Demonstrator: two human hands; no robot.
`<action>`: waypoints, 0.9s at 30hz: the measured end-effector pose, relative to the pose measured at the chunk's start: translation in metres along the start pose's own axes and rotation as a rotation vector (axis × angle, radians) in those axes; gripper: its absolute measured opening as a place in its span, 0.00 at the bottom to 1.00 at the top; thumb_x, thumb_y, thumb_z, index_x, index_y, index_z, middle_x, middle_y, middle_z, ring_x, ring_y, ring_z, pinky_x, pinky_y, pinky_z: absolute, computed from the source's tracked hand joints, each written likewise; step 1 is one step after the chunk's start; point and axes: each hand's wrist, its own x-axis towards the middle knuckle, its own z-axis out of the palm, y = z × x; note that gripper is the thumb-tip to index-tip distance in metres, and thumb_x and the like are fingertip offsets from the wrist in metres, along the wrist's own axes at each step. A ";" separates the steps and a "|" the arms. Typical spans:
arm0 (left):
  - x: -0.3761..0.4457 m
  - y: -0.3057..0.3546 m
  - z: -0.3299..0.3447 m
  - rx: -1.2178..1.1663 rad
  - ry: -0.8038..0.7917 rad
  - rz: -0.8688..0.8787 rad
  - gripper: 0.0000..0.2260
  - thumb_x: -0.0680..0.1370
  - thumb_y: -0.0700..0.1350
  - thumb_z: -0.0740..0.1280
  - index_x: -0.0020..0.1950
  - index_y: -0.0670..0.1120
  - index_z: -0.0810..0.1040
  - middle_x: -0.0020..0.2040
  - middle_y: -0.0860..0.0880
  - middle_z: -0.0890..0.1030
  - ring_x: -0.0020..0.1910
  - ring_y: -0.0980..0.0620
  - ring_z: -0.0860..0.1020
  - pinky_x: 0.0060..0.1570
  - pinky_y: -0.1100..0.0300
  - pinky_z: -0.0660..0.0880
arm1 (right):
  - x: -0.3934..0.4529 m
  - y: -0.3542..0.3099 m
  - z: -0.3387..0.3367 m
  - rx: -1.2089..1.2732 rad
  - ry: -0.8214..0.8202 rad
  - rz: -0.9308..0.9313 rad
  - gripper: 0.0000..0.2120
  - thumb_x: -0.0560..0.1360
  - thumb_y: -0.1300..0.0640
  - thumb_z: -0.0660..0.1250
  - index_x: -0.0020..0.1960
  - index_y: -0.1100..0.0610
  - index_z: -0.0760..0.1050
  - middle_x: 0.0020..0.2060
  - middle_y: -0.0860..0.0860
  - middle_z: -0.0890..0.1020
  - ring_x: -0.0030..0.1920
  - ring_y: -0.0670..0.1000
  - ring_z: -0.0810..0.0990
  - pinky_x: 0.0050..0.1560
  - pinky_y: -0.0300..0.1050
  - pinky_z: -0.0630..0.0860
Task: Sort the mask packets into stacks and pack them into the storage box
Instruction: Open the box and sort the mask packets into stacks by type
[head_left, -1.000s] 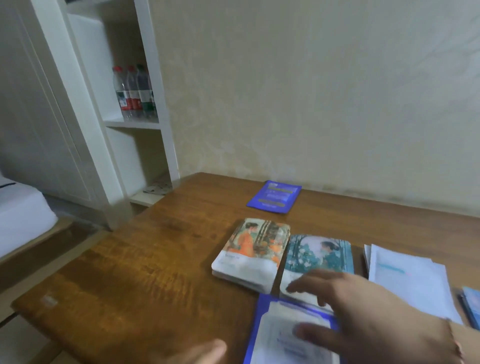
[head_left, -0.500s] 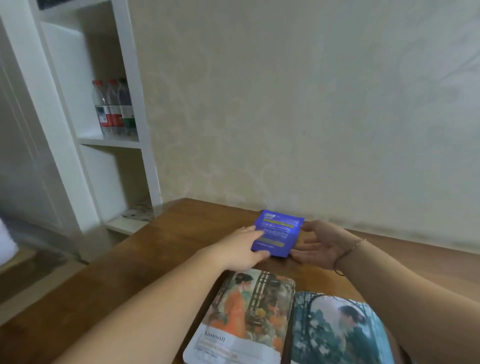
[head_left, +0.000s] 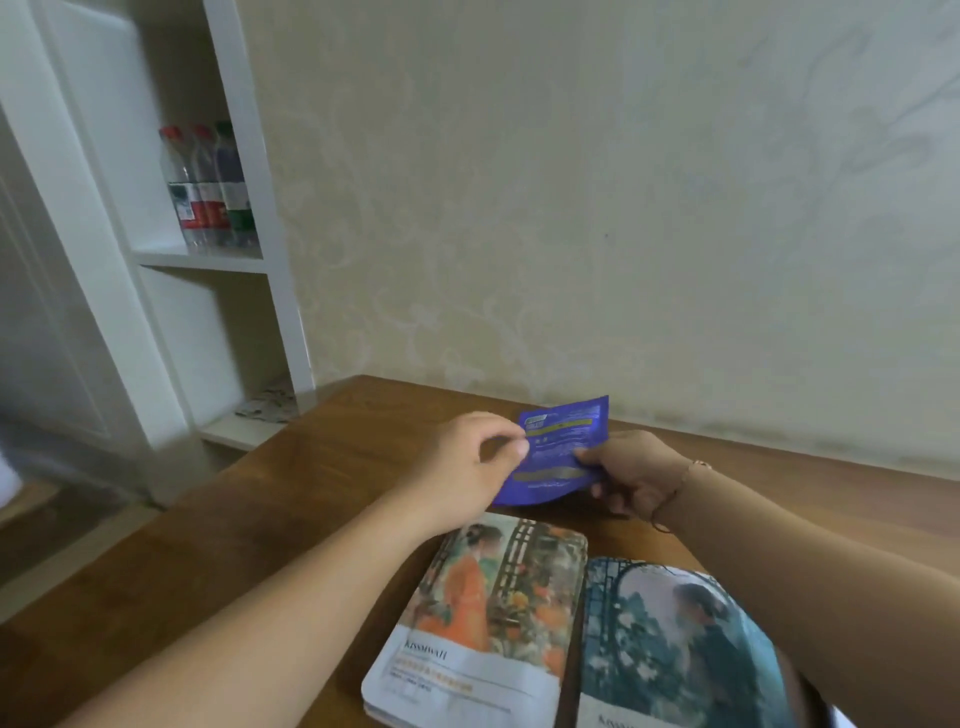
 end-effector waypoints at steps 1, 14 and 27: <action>-0.011 0.012 -0.006 -0.168 0.087 -0.073 0.06 0.80 0.43 0.66 0.51 0.47 0.82 0.50 0.54 0.83 0.52 0.58 0.79 0.52 0.66 0.72 | -0.013 -0.001 -0.008 -0.001 -0.028 -0.043 0.03 0.79 0.62 0.64 0.48 0.60 0.76 0.27 0.54 0.78 0.15 0.46 0.67 0.17 0.31 0.60; -0.151 0.137 -0.034 -1.344 -0.125 -0.693 0.22 0.71 0.56 0.70 0.57 0.41 0.81 0.55 0.38 0.82 0.49 0.43 0.82 0.50 0.46 0.77 | -0.237 0.021 -0.080 0.215 -0.509 -0.262 0.16 0.76 0.61 0.67 0.62 0.63 0.77 0.60 0.62 0.80 0.61 0.63 0.78 0.65 0.60 0.69; -0.224 0.200 -0.038 -1.331 -0.544 -0.665 0.13 0.78 0.40 0.61 0.52 0.39 0.85 0.56 0.34 0.82 0.45 0.41 0.84 0.45 0.49 0.82 | -0.317 0.091 -0.116 -1.101 0.156 -1.568 0.16 0.77 0.55 0.64 0.64 0.48 0.73 0.67 0.44 0.75 0.67 0.51 0.73 0.64 0.46 0.69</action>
